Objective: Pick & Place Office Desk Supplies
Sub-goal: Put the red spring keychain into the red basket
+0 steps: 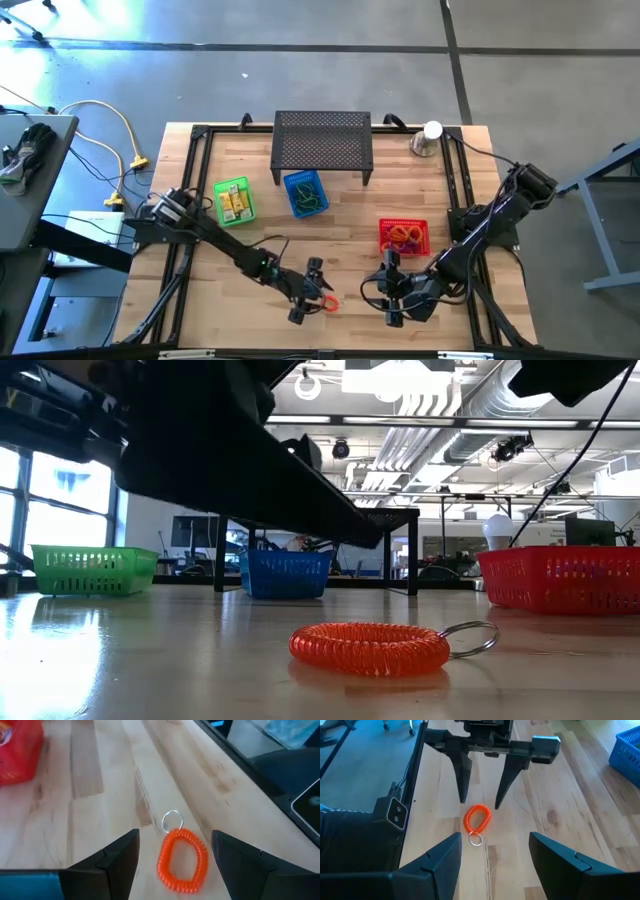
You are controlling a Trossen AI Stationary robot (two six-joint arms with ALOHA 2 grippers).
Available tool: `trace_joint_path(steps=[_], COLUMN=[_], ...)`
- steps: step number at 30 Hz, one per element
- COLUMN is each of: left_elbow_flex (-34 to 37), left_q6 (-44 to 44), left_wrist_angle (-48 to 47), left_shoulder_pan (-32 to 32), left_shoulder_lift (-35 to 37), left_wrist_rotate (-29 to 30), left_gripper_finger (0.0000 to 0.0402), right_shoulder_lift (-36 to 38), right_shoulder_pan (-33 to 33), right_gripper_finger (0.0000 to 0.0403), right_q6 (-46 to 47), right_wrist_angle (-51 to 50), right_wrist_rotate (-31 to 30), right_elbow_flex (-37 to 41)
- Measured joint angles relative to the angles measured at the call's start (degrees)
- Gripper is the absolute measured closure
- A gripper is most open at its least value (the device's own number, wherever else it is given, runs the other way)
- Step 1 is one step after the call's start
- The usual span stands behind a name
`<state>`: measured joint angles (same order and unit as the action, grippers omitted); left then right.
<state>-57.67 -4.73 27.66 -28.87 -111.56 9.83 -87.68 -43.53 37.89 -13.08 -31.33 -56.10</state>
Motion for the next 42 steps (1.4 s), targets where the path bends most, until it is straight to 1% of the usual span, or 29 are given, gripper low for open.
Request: trace_joint_path(steps=[9,14,20,26,29,32,34,36,42], left_elbow_flex=[-0.11,-0.05,-0.08,-0.16,-0.24,-0.27,-0.31,-0.35,-0.24], left_q6=[-0.74,-2.30,0.15,2.55,2.11,-0.18,-1.93,-3.30,-4.13], left_wrist_angle=[1.65,-0.72,-2.21,-2.20,-2.15,-3.15,-4.32,-5.23,-5.29], left_shoulder_pan=[2.51,3.64,4.23,3.00,3.02,3.02,3.15,3.19,3.26], left_shoulder_lift=[-2.37,-3.19,-3.62,-4.67,-5.58,-6.94,-7.30,-7.38,-7.48], left_wrist_rotate=[-5.04,-5.04,-4.85,-3.74,-3.97,-4.08,-3.92,-3.65,-3.53], left_gripper_finger=[0.0169,0.0170,0.0170,0.0170,0.0170,0.0173,0.0184,0.0205,0.0290], right_shoulder_lift=[0.00,0.00,0.00,0.02,0.02,0.02,0.02,0.02,0.02], right_shoulder_pan=[-0.07,-0.07,-0.10,-0.78,-0.74,-0.72,-0.63,-0.61,-0.57], right_gripper_finger=[0.0182,0.0182,0.0182,0.0182,0.0182,0.0182,0.0182,0.0182,0.0182], right_q6=[-0.09,0.24,1.42,1.14,1.08,0.84,0.49,-0.07,-0.20], right_wrist_angle=[0.02,0.02,0.00,-0.17,-0.49,-0.51,-0.49,-0.50,-0.46], right_wrist_rotate=[-0.02,-0.02,-0.01,0.04,0.00,-0.07,-0.21,-0.22,-0.24], right_elbow_flex=[0.00,0.00,0.00,0.00,0.00,0.00,0.00,0.00,0.00])
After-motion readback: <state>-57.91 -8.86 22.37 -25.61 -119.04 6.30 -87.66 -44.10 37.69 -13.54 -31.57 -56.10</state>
